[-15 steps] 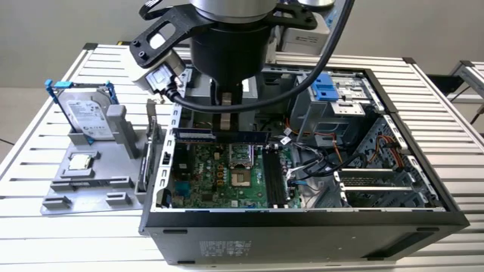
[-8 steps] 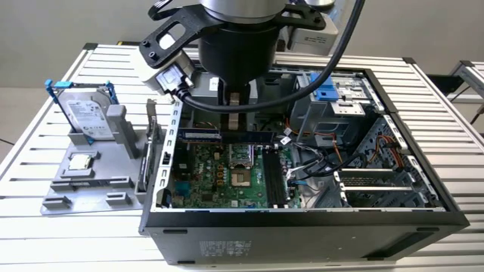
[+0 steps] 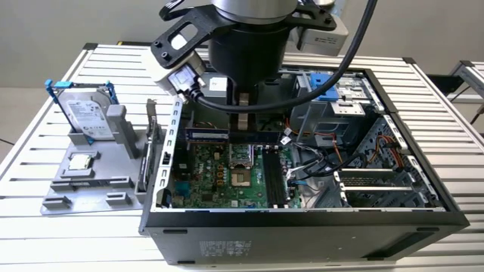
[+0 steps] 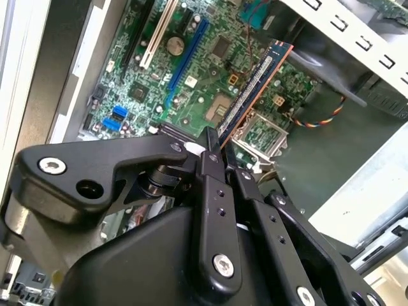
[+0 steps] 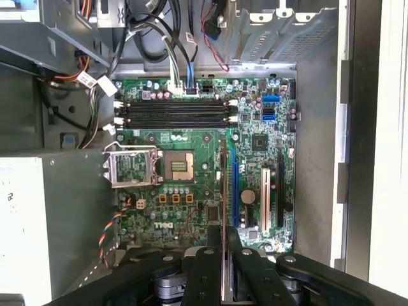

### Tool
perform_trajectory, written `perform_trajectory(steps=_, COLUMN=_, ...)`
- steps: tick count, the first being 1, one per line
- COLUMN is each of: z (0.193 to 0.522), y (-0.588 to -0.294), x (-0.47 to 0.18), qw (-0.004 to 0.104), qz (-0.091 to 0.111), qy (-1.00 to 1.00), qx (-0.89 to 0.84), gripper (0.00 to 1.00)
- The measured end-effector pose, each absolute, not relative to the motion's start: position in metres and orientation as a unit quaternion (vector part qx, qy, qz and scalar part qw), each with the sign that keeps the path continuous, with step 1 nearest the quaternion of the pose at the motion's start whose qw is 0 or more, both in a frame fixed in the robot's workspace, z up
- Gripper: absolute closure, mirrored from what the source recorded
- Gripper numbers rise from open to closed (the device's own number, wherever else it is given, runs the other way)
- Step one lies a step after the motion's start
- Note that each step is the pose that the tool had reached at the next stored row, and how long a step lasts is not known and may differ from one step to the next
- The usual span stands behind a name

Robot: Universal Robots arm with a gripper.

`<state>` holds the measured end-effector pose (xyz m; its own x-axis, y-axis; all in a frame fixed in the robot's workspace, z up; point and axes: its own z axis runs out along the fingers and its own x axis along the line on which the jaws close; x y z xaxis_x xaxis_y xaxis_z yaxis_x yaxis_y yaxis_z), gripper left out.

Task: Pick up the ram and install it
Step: 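Pick up the ram and move it above insertion slot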

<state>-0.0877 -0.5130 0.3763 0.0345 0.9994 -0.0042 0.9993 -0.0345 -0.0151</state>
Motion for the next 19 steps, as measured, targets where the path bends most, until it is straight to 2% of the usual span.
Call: perform_trajectory(steps=19, z=0.376, y=-0.513, x=-0.065, qw=0.004, qz=0.007, qy=-0.694, qx=-0.72, gripper=1.0)
